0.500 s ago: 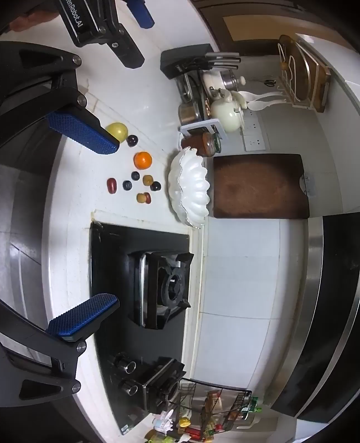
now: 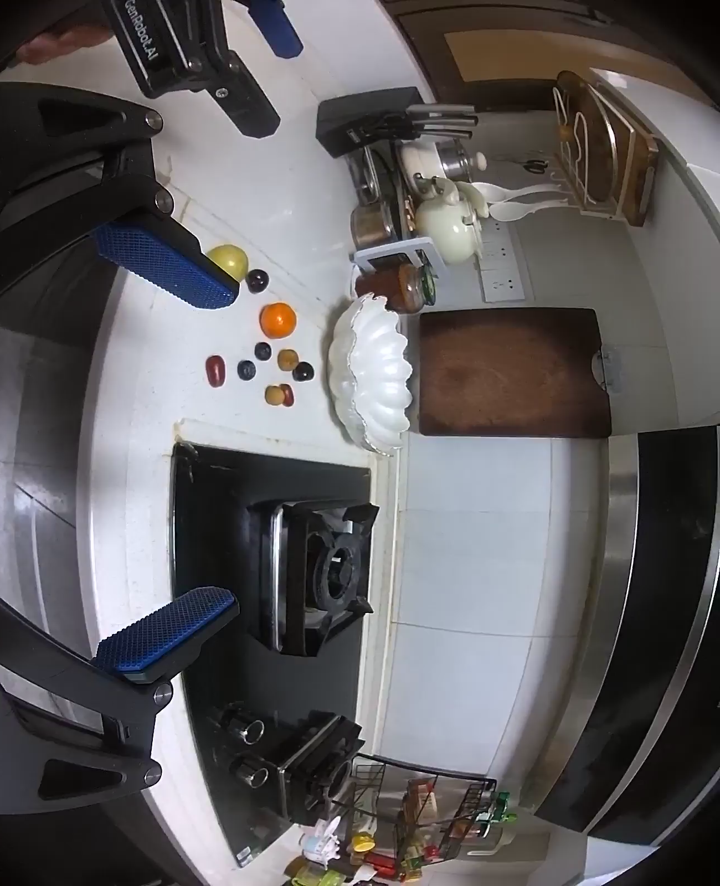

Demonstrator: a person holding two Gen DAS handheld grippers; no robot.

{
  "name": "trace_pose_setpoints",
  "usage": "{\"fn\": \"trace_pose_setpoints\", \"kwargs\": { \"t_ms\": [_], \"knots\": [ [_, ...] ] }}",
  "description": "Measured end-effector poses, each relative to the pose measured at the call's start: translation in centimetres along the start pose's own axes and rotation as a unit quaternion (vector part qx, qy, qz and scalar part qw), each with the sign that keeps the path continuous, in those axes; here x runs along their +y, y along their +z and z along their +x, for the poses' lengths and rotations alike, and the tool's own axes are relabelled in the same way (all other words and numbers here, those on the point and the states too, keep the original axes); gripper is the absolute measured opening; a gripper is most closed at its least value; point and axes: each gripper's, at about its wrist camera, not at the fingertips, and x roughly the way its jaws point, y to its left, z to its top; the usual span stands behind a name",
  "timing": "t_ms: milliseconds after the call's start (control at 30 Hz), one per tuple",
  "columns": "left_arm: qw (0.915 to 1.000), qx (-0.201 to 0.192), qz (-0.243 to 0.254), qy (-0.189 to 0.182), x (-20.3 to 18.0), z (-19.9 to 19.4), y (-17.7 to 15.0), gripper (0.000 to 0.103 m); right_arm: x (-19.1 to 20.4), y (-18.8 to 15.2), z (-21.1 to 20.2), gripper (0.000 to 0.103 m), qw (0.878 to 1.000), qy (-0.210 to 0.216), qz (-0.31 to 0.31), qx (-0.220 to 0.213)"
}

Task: Organize fruits

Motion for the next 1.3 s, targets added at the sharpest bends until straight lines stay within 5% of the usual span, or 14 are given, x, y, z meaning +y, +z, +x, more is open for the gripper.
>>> {"fn": "trace_pose_setpoints", "kwargs": {
  "t_ms": [1300],
  "knots": [
    [0.9999, -0.012, 0.001, -0.004, 0.6, -0.9, 0.4, 0.103, 0.5, 1.0, -2.1, 0.102, 0.999, -0.011, 0.004, -0.030]
  ]
}}
